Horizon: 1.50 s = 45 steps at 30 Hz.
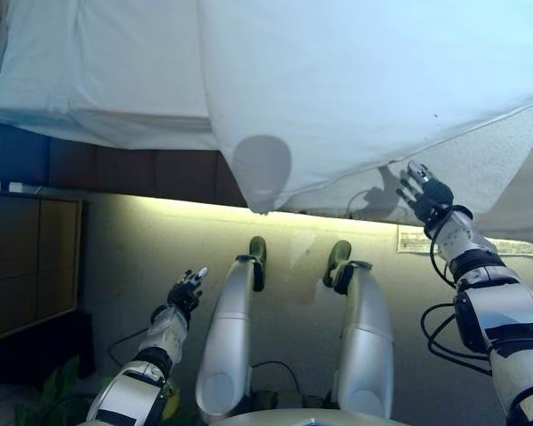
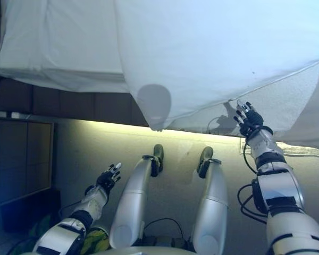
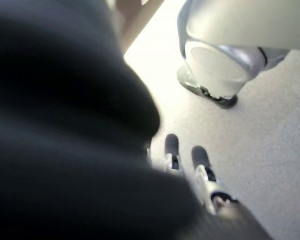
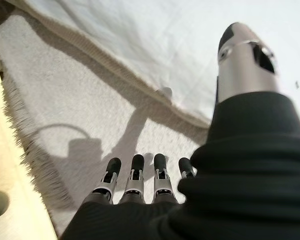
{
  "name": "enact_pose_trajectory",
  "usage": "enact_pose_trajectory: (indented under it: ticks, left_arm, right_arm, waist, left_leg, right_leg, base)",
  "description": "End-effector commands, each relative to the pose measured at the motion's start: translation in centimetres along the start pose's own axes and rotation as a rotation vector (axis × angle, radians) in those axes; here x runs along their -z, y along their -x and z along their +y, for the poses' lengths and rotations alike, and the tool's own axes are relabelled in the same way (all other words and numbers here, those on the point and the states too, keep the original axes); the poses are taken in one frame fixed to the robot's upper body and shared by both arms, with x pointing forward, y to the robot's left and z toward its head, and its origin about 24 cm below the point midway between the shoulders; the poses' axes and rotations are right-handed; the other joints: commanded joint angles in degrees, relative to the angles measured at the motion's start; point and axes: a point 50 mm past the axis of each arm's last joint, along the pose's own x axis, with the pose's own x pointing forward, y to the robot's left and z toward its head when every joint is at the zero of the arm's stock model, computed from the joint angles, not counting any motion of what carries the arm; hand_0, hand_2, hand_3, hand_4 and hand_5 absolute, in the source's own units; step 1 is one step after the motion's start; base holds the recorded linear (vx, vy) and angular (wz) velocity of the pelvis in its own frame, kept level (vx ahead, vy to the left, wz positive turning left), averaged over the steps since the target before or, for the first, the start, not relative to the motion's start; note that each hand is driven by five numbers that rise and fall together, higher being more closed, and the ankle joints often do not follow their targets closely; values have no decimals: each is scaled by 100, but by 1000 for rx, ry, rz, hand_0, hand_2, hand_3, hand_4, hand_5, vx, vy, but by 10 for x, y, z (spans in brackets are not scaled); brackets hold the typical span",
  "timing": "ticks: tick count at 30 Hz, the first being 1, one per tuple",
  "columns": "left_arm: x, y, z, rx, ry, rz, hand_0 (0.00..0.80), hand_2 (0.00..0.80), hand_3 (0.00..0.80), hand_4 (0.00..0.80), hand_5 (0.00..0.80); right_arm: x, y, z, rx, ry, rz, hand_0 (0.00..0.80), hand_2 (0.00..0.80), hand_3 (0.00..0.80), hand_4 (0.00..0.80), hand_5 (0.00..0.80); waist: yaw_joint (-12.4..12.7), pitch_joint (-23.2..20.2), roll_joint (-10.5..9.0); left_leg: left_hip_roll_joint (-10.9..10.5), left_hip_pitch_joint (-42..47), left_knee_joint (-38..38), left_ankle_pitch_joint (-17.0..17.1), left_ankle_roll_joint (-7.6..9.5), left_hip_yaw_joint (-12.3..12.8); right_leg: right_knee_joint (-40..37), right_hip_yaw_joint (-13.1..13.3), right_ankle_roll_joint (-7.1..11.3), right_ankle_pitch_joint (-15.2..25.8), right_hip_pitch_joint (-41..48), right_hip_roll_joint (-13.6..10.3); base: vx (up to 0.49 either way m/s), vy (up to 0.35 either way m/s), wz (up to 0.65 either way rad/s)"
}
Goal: Make the bed neatly
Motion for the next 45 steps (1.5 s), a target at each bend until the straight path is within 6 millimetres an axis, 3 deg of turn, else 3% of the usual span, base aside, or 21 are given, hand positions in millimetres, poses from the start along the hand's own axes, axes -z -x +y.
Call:
enact_pose_trajectory:
  ticks: [1, 19, 31, 32, 34, 45]
  left_arm:
    - [14, 12, 28, -65, -15, 14, 0, 0, 0, 0, 0]
    - [24, 23, 48, -94, -18, 17, 0, 0, 0, 0, 0]
    - [26, 25, 45, -72, -36, 6, 0, 0, 0, 0, 0]
    - [25, 25, 45, -72, -37, 7, 0, 0, 0, 0, 0]
    - [26, 27, 49, -74, -38, 9, 0, 0, 0, 0, 0]
    - [28, 31, 56, -87, -42, 12, 0, 0, 0, 0, 0]
  right_arm:
    - [-37, 3, 0, -62, 28, -87, 0, 0, 0, 0, 0]
    - [-100, 3, 39, -218, 26, -189, 0, 0, 0, 0, 0]
    - [-114, 8, 47, -331, -25, -255, 0, 0, 0, 0, 0]
    - [-117, 9, 47, -334, -20, -273, 138, 138, 138, 138, 138]
    - [-125, 11, 48, -351, -7, -330, 800, 800, 800, 800, 800]
    - [-140, 17, 44, -322, 19, -375, 800, 800, 800, 800, 800]
  waist:
    - [65, -174, 88]
    - [235, -180, 159]
    - [246, -130, 165]
    - [246, -128, 165]
    - [253, -141, 170]
    - [287, -154, 141]
  left_leg:
    - [151, 30, 219, -295, 135, 27]
    - [170, -45, 359, -219, 127, -19]
    - [155, 187, 117, -165, 107, 9]
    - [148, 214, 99, -161, 104, 8]
    - [138, 254, 70, -150, 96, 8]
    - [142, 474, -131, -78, 69, -3]
  right_leg:
    - [59, 434, 242, 25, 128, -53]
    - [291, 410, 170, -13, 32, -57]
    - [126, 371, 194, 25, 208, -54]
    - [107, 365, 196, 27, 234, -64]
    - [69, 355, 201, 33, 284, -73]
    - [-80, 266, 205, 49, 501, -67]
  base:
    - [40, -5, 3]
    - [29, 1, 1]
    - [17, 0, 0]
    - [33, -2, 0]
    - [16, -1, 0]
    - [-1, -4, 1]
